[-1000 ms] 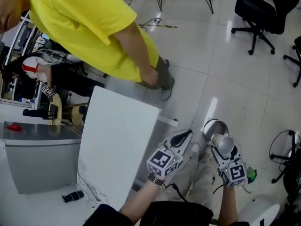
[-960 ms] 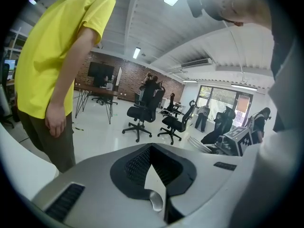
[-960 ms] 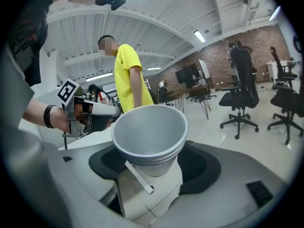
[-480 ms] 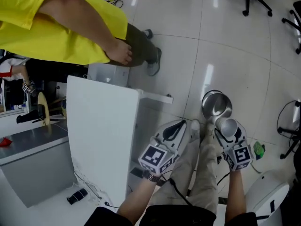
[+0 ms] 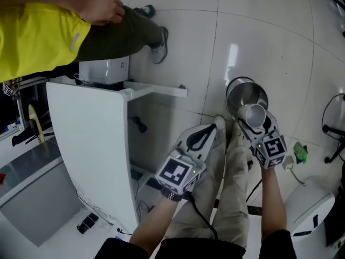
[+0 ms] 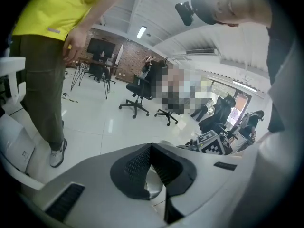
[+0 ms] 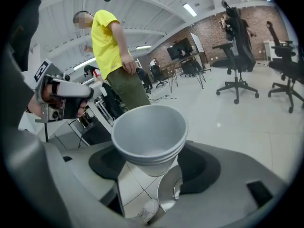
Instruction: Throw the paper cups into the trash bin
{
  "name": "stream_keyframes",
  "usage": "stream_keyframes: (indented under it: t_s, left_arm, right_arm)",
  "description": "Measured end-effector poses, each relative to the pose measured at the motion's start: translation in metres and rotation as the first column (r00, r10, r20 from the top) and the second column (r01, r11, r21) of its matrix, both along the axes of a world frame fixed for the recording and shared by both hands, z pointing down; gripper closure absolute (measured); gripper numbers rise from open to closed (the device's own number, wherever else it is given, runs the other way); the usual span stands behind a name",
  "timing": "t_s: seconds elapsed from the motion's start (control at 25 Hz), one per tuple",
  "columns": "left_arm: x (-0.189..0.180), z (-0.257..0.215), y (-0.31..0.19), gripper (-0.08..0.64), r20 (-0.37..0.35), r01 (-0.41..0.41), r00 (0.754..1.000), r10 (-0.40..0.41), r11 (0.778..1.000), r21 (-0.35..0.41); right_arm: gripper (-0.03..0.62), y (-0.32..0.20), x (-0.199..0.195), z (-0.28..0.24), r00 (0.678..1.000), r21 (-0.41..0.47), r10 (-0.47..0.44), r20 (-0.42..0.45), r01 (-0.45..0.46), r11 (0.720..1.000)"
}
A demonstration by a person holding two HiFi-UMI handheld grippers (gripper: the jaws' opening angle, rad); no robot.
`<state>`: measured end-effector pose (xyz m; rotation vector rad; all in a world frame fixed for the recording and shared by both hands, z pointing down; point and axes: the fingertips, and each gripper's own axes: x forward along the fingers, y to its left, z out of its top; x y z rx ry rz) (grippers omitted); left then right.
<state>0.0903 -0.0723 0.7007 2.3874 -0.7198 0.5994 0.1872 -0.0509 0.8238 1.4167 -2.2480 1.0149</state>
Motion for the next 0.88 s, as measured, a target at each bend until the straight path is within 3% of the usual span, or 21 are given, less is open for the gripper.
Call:
stream_keyframes:
  t_s: [0.2, 0.32, 0.52, 0.68, 0.88]
  left_arm:
    - [0.005, 0.047, 0.006, 0.558, 0.005, -0.009, 1.0, 0.009, 0.999, -0.034]
    - [0.006, 0.068, 0.014, 0.558, 0.009, -0.022, 1.0, 0.022, 0.998, -0.055]
    - [0.002, 0.092, 0.032, 0.558, 0.021, -0.033, 0.999, 0.035, 0.995, -0.098]
    - [-0.021, 0.109, 0.03, 0.558, 0.05, 0.002, 0.999, 0.004, 0.993, -0.115]
    - [-0.057, 0.131, 0.017, 0.558, 0.1, 0.041, 0.995, -0.029, 0.992, -0.121]
  right_arm:
    - [0.256, 0.002, -0.001, 0.1, 0.999, -0.114, 0.008, 0.031, -0.004, 0.993]
    - [0.256, 0.021, -0.004, 0.17, 0.998, -0.248, 0.027, 0.051, -0.014, 0.969]
    - [0.256, 0.063, -0.028, 0.266, 0.997, -0.458, -0.056, 0.044, 0.07, 0.886]
    - [0.255, 0.076, -0.047, 0.319, 0.982, -0.589, -0.176, 0.066, 0.181, 0.787]
    - [0.253, 0.065, -0.051, 0.36, 0.979, -0.686, -0.109, 0.173, 0.199, 0.7]
